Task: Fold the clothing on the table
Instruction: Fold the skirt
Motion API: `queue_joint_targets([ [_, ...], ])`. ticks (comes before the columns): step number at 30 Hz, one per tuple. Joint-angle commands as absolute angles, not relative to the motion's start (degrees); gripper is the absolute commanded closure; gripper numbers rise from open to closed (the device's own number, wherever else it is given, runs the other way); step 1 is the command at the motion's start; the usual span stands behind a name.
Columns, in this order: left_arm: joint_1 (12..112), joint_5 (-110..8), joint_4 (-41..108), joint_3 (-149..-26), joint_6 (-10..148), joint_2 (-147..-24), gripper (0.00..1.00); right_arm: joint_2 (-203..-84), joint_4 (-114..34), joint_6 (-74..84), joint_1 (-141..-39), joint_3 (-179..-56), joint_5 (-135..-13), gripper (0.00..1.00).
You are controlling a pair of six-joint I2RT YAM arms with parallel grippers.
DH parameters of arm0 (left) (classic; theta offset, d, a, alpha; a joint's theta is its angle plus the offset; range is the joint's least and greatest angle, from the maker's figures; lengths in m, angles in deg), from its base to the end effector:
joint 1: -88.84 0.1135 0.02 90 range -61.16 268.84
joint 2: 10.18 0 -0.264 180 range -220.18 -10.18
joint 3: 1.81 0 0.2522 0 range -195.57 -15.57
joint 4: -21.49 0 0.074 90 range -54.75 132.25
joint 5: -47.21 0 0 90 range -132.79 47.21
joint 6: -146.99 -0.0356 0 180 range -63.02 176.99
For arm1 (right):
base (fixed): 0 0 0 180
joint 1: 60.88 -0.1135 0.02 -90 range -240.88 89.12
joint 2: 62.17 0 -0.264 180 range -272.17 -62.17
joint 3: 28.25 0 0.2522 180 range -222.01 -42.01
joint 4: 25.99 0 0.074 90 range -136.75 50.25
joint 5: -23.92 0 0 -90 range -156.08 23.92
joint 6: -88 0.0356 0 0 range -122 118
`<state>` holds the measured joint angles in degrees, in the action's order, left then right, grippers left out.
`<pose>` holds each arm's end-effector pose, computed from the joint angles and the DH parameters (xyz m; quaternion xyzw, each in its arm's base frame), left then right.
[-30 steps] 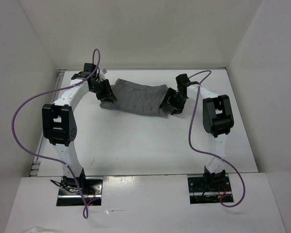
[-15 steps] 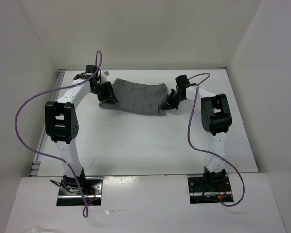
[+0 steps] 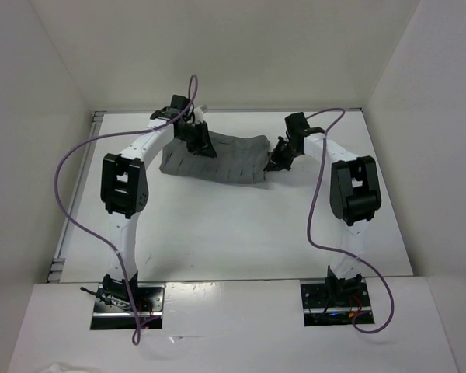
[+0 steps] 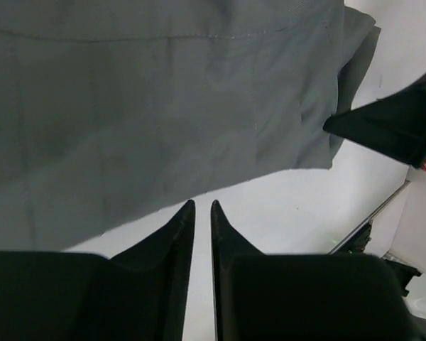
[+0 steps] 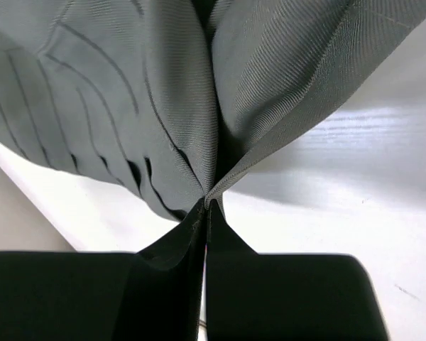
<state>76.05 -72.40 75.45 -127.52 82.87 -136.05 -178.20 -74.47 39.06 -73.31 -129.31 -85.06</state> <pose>0.4724 -0.1253 0.2417 -0.0266 0.9228 -0.3280 0.2005 0.4151 0.1034 0.1893 0.2007 0.9395 0.2452 0.1300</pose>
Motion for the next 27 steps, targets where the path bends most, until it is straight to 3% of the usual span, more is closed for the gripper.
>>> queue_joint_targets([
  [1,74.7,-74.4,75.6,-129.7,83.6,-141.0,0.81,-173.7,-76.8,38.3,-73.1,-129.5,-84.4,1.00],
  [13,71.2,-66.7,77.5,-128.6,83.6,-147.9,0.88,-168.3,-79.0,37.7,-72.6,-135.2,-85.3,1.00],
  [23,63.5,-82.5,76.4,-135.8,84.1,-155.3,0.88,-171.7,-79.6,34.6,-79.6,-148.7,-96.9,1.00],
  [27,61.4,-83.8,76.9,-138.1,82.6,-156.0,0.86,-175.4,-79.7,33.9,-82.0,-154.9,-100.8,1.00],
])
